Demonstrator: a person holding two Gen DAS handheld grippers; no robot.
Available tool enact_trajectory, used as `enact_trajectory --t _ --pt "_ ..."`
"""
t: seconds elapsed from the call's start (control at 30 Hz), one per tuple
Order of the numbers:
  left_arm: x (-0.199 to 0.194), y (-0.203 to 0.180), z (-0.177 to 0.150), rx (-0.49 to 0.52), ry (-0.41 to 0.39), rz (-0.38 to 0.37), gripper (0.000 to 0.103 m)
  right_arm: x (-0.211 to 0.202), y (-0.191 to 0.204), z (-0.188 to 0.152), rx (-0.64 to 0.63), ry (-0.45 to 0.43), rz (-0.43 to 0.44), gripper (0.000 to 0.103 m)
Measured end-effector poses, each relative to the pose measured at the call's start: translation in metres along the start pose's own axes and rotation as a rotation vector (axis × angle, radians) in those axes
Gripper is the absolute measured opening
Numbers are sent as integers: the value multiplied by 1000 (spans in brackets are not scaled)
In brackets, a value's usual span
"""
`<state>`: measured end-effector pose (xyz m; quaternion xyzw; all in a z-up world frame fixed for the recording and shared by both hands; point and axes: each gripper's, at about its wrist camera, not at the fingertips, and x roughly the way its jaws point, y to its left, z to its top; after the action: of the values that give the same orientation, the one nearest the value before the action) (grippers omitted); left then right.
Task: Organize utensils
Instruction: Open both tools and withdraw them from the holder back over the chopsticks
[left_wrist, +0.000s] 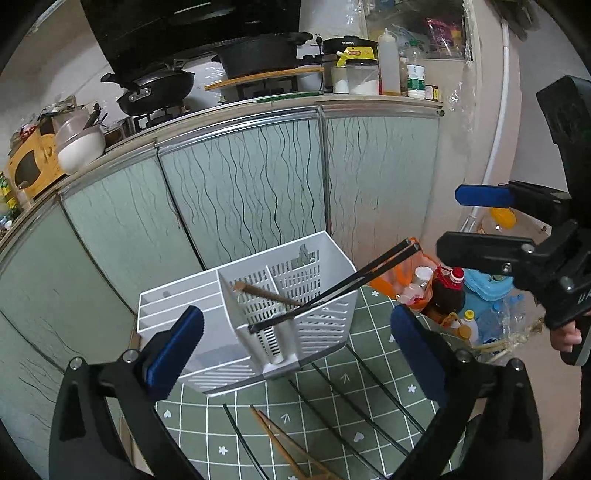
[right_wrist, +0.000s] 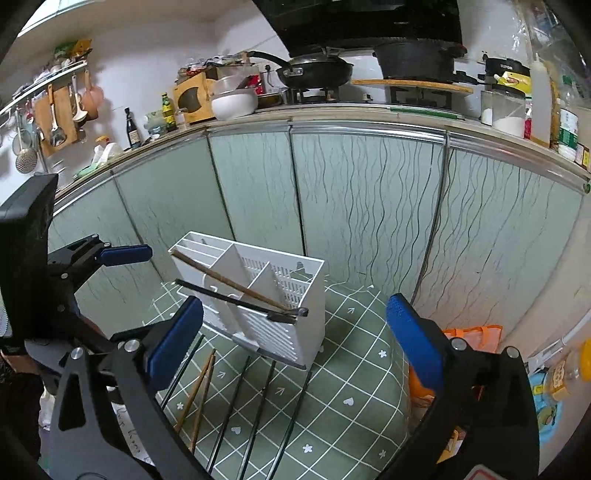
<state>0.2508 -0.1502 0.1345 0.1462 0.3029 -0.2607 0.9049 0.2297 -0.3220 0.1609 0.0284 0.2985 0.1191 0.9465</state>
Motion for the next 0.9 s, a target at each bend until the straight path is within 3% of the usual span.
enact_trajectory --t 0.43,0.9 --pt "-31 13 -33 -45 -26 17 99 -19 18 -29 -67 -7 -52 95" --pt "-51 30 -107 -111 -36 73 99 -17 26 -95 -74 34 -109 95"
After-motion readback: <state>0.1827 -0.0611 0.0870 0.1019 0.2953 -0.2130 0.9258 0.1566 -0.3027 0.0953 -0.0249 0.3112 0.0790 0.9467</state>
